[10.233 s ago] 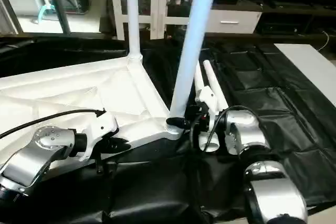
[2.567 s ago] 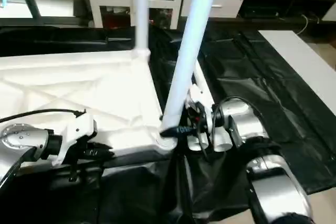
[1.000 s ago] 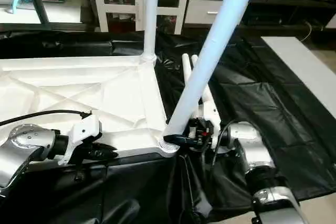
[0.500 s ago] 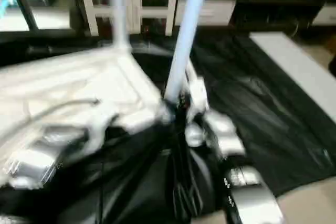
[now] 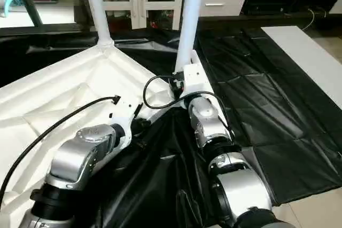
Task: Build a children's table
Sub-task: Insert table leg to table base
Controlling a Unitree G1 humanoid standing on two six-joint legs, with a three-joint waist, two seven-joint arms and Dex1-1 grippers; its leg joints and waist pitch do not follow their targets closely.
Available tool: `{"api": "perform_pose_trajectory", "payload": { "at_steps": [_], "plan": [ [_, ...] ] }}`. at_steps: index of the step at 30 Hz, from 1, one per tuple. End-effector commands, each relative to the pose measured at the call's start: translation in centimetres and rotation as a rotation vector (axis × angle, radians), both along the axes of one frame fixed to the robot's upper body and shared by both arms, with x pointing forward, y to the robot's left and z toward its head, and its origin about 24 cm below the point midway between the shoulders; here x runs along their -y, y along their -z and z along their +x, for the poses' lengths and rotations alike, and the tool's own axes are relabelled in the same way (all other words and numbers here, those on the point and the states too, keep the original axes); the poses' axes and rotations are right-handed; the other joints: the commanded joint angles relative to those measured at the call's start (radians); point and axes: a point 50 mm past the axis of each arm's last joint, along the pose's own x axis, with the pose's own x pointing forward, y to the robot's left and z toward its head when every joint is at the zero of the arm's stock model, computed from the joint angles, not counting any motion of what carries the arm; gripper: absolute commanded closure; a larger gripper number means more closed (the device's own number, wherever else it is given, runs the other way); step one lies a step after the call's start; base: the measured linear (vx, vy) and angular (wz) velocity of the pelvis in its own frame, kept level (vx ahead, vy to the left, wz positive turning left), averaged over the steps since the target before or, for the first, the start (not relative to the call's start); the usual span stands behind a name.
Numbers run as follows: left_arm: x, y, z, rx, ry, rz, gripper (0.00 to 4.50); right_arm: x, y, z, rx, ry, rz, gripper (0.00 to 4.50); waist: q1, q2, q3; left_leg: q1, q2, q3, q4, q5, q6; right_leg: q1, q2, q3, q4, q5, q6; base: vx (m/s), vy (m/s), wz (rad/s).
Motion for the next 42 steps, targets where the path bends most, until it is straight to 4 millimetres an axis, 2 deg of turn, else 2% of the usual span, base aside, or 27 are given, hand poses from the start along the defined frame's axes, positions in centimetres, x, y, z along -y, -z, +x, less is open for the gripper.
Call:
{"api": "perform_pose_trajectory", "payload": {
  "at_steps": [1, 2, 4, 6, 7, 9, 10, 12, 13, 15, 18, 20, 21, 23, 25, 26, 27, 28, 30, 35, 37, 40, 42],
  "plan": [
    [-1.0, -2.5, 1.6, 0.136, -0.119, 0.028, 4.50, -2.2, 6.9, -4.0, -0.278, -0.123, -0.073, 2.55, -0.005, 0.000, -0.020, 0.005, 0.091, -0.048, -0.074, -0.170, 0.051, 0.006, -0.097, 0.064, -0.084, -0.093, -0.228, 0.000, 0.000, 0.00],
    [-0.9, -2.5, 1.6, 0.140, -0.111, 0.032, 4.50, -2.2, 6.7, -3.9, -0.266, -0.126, -0.062, 2.55, -0.004, 0.009, -0.019, 0.006, 0.091, -0.049, -0.074, -0.167, 0.050, 0.006, -0.098, 0.065, -0.083, -0.083, -0.231, 0.000, 0.000, 0.00],
    [-0.6, -2.4, 1.4, 0.145, -0.086, 0.025, 4.50, -2.3, 6.3, -3.7, -0.239, -0.134, -0.043, 2.55, -0.006, 0.004, -0.020, 0.004, 0.091, -0.047, -0.072, -0.160, 0.055, 0.009, -0.098, 0.065, -0.082, -0.064, -0.242, 0.000, 0.000, 0.00],
    [-0.4, -2.4, 1.4, 0.151, -0.064, 0.023, 4.50, -2.4, 5.9, -3.6, -0.221, -0.174, 0.000, 2.55, -0.005, 0.005, -0.021, 0.004, 0.091, -0.047, -0.070, -0.150, 0.062, 0.010, -0.099, 0.065, -0.080, -0.051, -0.246, 0.000, 0.000, 0.00],
    [-0.3, -2.4, 1.3, 0.152, -0.058, 0.022, 4.50, -2.4, 5.8, -3.6, -0.211, -0.186, 0.005, 2.55, -0.004, 0.009, -0.022, 0.004, 0.091, -0.047, -0.069, -0.132, 0.069, 0.012, -0.099, 0.065, -0.077, -0.025, -0.252, 0.000, 0.000, 0.00],
    [-0.2, -2.4, 1.3, 0.152, -0.051, 0.020, 4.50, -2.5, 5.4, -3.5, -0.184, -0.212, 0.026, 2.55, -0.004, 0.007, -0.026, 0.003, 0.092, -0.045, -0.064, -0.085, 0.094, 0.015, -0.098, 0.064, -0.068, 0.049, -0.268, 0.000, 0.000, 0.00],
    [-0.2, -2.4, 1.3, 0.158, -0.042, 0.021, 4.50, -2.4, 5.1, -3.4, -0.166, -0.223, 0.033, 1.99, -0.002, 0.008, -0.030, 0.001, 0.091, -0.044, -0.060, -0.052, 0.110, 0.017, -0.098, 0.063, -0.061, 0.105, -0.278, 0.000, 0.000, 0.00],
    [-0.2, -2.4, 1.2, 0.165, -0.031, 0.023, 4.50, -2.2, 4.6, -3.2, -0.126, -0.244, 0.042, 1.82, -0.003, 0.006, -0.032, -0.001, 0.090, -0.043, -0.056, -0.019, 0.130, 0.019, -0.097, 0.062, -0.054, 0.162, -0.287, 0.000, 0.000, 0.00],
    [-0.2, -2.3, 1.2, 0.166, -0.028, 0.023, 4.50, -2.1, 4.2, -3.1, -0.100, -0.259, 0.043, 1.75, -0.003, 0.004, -0.031, -0.005, 0.090, -0.042, -0.054, -0.012, 0.158, 0.019, -0.099, 0.061, -0.053, 0.183, -0.298, 0.000, 0.000, 0.00],
    [-0.3, -2.3, 1.2, 0.166, -0.027, 0.022, 4.50, -2.1, 4.0, -3.0, -0.083, -0.269, 0.044, 1.63, -0.006, 0.004, -0.031, -0.007, 0.094, -0.045, -0.053, -0.022, 0.165, 0.020, -0.102, 0.060, -0.053, 0.153, -0.305, 0.000, 0.000, 0.00],
    [-0.4, -2.2, 1.0, 0.174, -0.012, 0.026, 4.50, -1.6, 2.7, -2.9, 0.032, -0.316, 0.057, 1.28, -0.011, 0.004, -0.029, -0.005, 0.094, -0.044, -0.052, -0.059, 0.156, 0.016, -0.102, 0.061, -0.059, 0.083, -0.312, 0.000, 0.000, 0.00],
    [-0.5, -2.2, 0.9, 0.172, -0.011, 0.026, 4.50, -1.3, 1.9, -2.9, 0.096, -0.351, 0.083, 1.28, -0.015, 0.004, -0.031, -0.009, 0.094, -0.045, -0.051, -0.081, 0.145, 0.019, -0.102, 0.062, -0.061, 0.047, -0.312, 0.000, 0.000, 0.00],
    [-0.5, -2.2, 0.9, 0.172, -0.011, 0.026, 4.50, -1.2, 1.8, -2.9, 0.103, -0.355, 0.086, 1.28, -0.020, 0.004, -0.033, -0.014, 0.094, -0.047, -0.048, -0.065, 0.155, 0.023, -0.102, 0.063, -0.056, 0.077, -0.313, 0.000, 0.000, 0.00],
    [-0.8, -2.1, 1.0, 0.181, -0.004, 0.029, 4.50, -0.2, 1.2, -3.2, 0.172, -0.393, 0.103, 1.28, -0.025, 0.005, -0.041, -0.013, 0.095, -0.048, -0.042, -0.009, 0.184, 0.024, -0.102, 0.060, -0.046, 0.157, -0.328, 0.000, 0.000, 0.00],
    [-1.0, -2.1, 1.0, 0.200, 0.014, 0.030, 4.50, 0.7, 0.9, -3.5, 0.202, -0.402, 0.101, 1.28, -0.019, 0.006, -0.049, -0.012, 0.095, -0.047, -0.029, 0.093, 0.236, 0.024, -0.101, 0.059, -0.029, 0.307, -0.345, 0.000, 0.000, 0.00],
    [-1.2, -2.1, 1.0, 0.212, 0.027, 0.028, 4.50, 1.1, 0.8, -3.7, 0.215, -0.403, 0.100, 1.28, -0.016, 0.005, -0.048, -0.015, 0.093, -0.048, -0.026, 0.115, 0.252, 0.024, -0.100, 0.059, -0.026, 0.340, -0.341, 0.000, 0.000, 0.00],
    [-1.3, -2.0, 1.0, 0.222, 0.040, 0.031, 4.50, 1.4, 0.7, -3.8, 0.224, -0.402, 0.100, 1.28, -0.014, 0.004, -0.052, -0.013, 0.096, -0.048, -0.023, 0.146, 0.267, 0.023, -0.100, 0.058, -0.019, 0.390, -0.344, 0.000, 0.000, 0.00],
    [-2.0, -1.7, 0.8, 0.231, 0.087, 0.048, 4.50, 2.5, 0.4, -4.1, 0.251, -0.398, 0.106, 1.28, -0.008, 0.005, -0.054, -0.013, 0.094, -0.049, -0.020, 0.154, 0.279, 0.024, -0.100, 0.056, -0.017, 0.401, -0.339, 0.000, 0.000, 0.00],
    [-2.7, -1.4, 0.7, 0.217, 0.110, 0.062, 4.50, 3.1, 0.0, -4.4, 0.270, -0.397, 0.103, 1.28, 0.000, 0.006, -0.052, -0.011, 0.095, -0.048, -0.022, 0.131, 0.272, 0.022, -0.098, 0.055, -0.020, 0.373, -0.328, 0.000, 0.000, 0.00],
    [-5.3, -0.6, 0.7, 0.191, 0.133, 0.120, 4.50, 4.4, -1.3, -4.6, 0.320, -0.404, 0.133, 1.28, 0.001, 0.010, -0.045, -0.010, 0.096, -0.046, -0.028, 0.027, 0.202, 0.016, -0.096, 0.058, -0.029, 0.204, -0.329, 0.000, 0.000, 0.00],
    [-6.6, -0.4, 1.0, 0.194, 0.127, 0.159, 4.50, 4.8, -2.1, -4.5, 0.343, -0.409, 0.148, 1.28, 0.003, 0.016, -0.041, -0.007, 0.094, -0.045, -0.031, -0.024, 0.173, 0.013, -0.095, 0.060, -0.037, 0.137, -0.323, 0.000, 0.000, 0.00],
    [-8.0, -0.5, 1.4, 0.210, 0.126, 0.184, 4.50, 5.0, -3.2, -4.3, 0.374, -0.421, 0.162, 1.28, 0.005, 0.016, -0.041, -0.004, 0.091, -0.044, -0.033, -0.053, 0.140, 0.012, -0.093, 0.060, -0.042, 0.097, -0.314, 0.000, 0.000, 0.00],
    [-8.4, -0.7, 1.6, 0.223, 0.139, 0.178, 4.50, 5.0, -4.0, -4.2, 0.390, -0.436, 0.186, 1.28, 0.004, 0.015, -0.044, -0.006, 0.089, -0.045, -0.033, -0.034, 0.132, 0.016, -0.091, 0.060, -0.036, 0.128, -0.309, 0.000, 0.000, 0.00]
  ]
}}
